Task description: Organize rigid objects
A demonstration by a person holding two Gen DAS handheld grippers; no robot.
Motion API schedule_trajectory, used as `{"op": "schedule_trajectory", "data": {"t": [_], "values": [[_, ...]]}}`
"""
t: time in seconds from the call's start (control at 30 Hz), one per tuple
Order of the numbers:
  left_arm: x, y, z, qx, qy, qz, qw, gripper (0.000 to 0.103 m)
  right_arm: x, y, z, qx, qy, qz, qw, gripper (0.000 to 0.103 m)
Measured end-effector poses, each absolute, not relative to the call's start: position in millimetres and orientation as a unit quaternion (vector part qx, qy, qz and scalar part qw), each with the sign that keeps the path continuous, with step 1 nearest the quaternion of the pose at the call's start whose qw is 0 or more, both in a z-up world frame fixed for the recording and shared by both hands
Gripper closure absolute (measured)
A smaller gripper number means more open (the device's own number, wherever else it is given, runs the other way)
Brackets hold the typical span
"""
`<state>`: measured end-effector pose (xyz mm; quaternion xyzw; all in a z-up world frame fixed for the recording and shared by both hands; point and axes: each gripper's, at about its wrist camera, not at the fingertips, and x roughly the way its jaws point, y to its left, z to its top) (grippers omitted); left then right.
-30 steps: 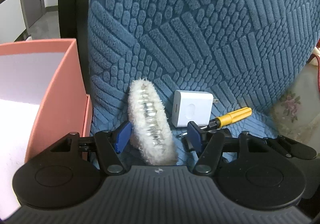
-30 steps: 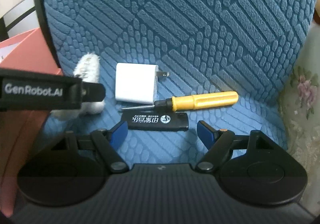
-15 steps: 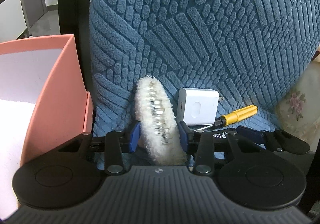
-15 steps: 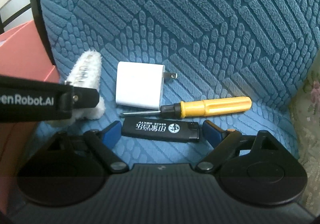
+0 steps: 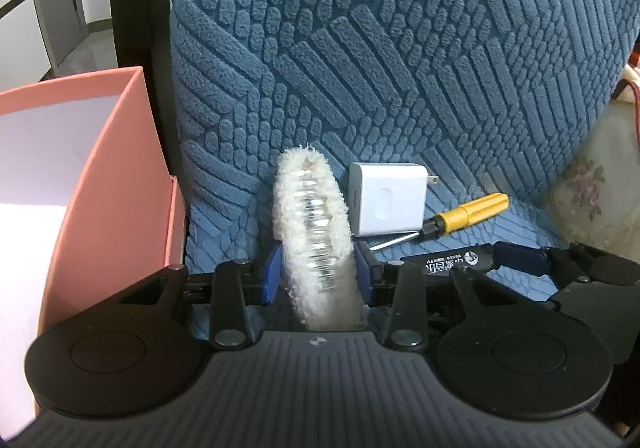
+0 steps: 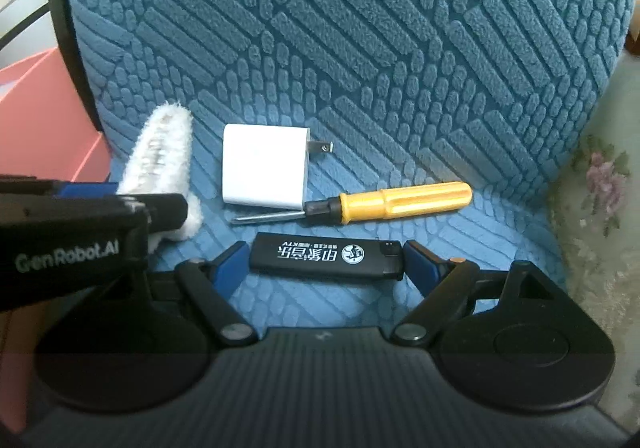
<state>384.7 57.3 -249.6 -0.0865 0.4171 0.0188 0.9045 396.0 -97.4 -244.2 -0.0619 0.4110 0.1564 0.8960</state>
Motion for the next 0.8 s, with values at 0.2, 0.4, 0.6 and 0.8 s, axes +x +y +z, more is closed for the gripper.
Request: {"op": "schedule_trajectory", "data": {"t": [0.2,0.4,0.6,0.8], "values": [[380,55,-245,-0.095,0.414,0.013,0.905,0.060,389,-113,-240,-0.048,0.416,0.142,0.897,0.017],[372,49,-241,-0.100,0.414,-0.005,0.905,0.060,368,-139,-239,-0.017,0.421,0.126,0.898,0.017],[356,38,-239,-0.102,0.419,-0.025,0.902,0.060,353,-155,-244,0.018,0.441,0.112,0.890,0.017],[359,38,-248,-0.115,0.436,-0.030,0.892,0.059,353,-142,-257,-0.014,0.452,0.106,0.886,0.017]]}}
